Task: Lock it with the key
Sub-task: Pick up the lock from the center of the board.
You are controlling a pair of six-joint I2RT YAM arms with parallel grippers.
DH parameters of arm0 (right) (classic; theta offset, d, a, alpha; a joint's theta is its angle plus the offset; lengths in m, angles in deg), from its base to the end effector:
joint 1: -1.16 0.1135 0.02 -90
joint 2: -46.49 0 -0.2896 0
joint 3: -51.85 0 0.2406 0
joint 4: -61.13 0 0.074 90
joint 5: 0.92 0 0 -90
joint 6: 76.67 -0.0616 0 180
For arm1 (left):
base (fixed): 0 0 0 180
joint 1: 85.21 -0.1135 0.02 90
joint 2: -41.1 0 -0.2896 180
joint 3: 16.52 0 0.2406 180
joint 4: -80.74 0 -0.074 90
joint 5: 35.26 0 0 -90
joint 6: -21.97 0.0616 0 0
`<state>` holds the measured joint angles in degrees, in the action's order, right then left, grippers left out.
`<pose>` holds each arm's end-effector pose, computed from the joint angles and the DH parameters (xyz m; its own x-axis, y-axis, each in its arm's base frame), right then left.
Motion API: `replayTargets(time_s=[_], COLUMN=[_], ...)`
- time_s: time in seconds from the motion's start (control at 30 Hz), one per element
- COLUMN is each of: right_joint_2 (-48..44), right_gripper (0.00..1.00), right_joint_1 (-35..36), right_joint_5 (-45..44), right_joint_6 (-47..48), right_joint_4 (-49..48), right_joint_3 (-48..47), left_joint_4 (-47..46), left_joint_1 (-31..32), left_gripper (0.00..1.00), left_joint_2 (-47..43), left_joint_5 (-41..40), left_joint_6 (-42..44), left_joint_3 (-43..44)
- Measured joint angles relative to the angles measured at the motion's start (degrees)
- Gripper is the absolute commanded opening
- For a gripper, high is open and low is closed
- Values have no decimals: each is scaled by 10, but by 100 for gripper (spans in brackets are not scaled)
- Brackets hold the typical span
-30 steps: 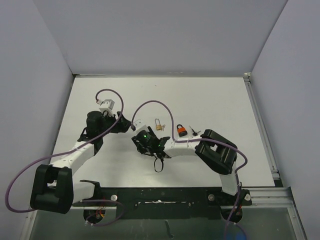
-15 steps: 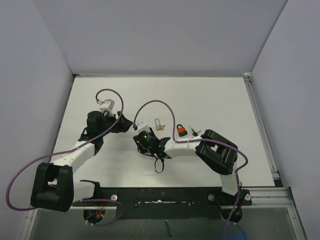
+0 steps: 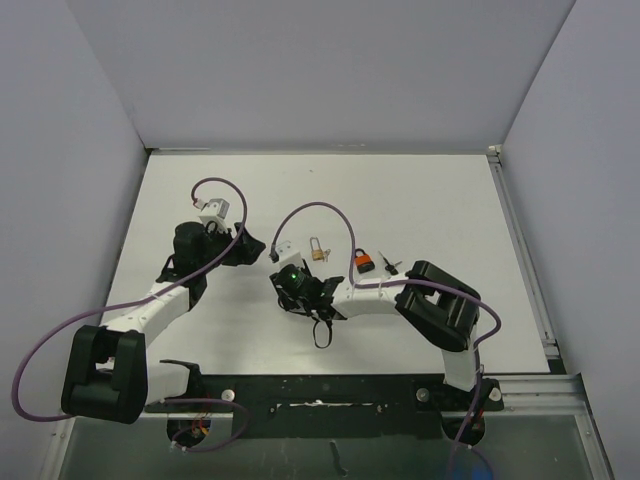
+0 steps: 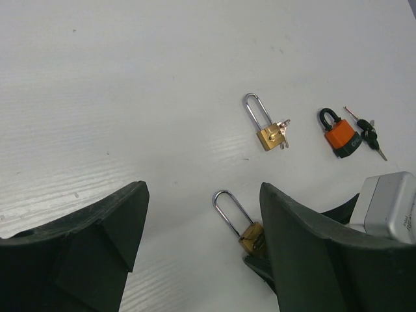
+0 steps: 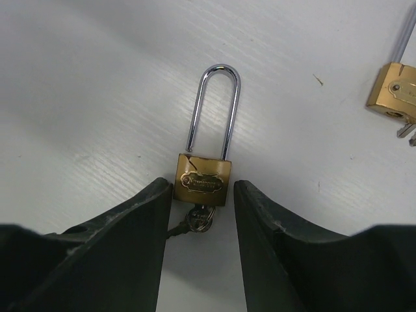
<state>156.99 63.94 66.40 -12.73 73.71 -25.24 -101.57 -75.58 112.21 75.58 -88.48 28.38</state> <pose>0.2101 0.3565 0.1582 -0.6022 -0.2845 -0.7460 -0.4825 0.8741 0.0561 0.2550 -0.0655 0.2279 -0.5409 -0.2394 -0.8063 0.3074 0.8360 -0.4545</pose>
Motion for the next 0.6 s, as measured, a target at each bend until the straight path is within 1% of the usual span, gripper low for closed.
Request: replayTargets(time_s=[0.3, 0.4, 0.47, 0.6], right_joint_2=[-3, -3, -3, -3], right_gripper=[41, 39, 31, 9], right_joint_1=[0, -1, -1, -3], right_joint_5=[5, 5, 6, 9], right_joint_6=[-4, -4, -4, -6], right_joint_4=[1, 1, 2, 3], right_joint_3=[4, 3, 3, 3], left_joint_4=[0, 0, 0, 0], left_joint_1=[0, 0, 0, 0], left_gripper=[68, 68, 68, 68], left_joint_2=[0, 0, 0, 0], left_joint_5=[0, 0, 0, 0], left_joint_6=[0, 0, 0, 0], left_joint_3=[0, 0, 0, 0])
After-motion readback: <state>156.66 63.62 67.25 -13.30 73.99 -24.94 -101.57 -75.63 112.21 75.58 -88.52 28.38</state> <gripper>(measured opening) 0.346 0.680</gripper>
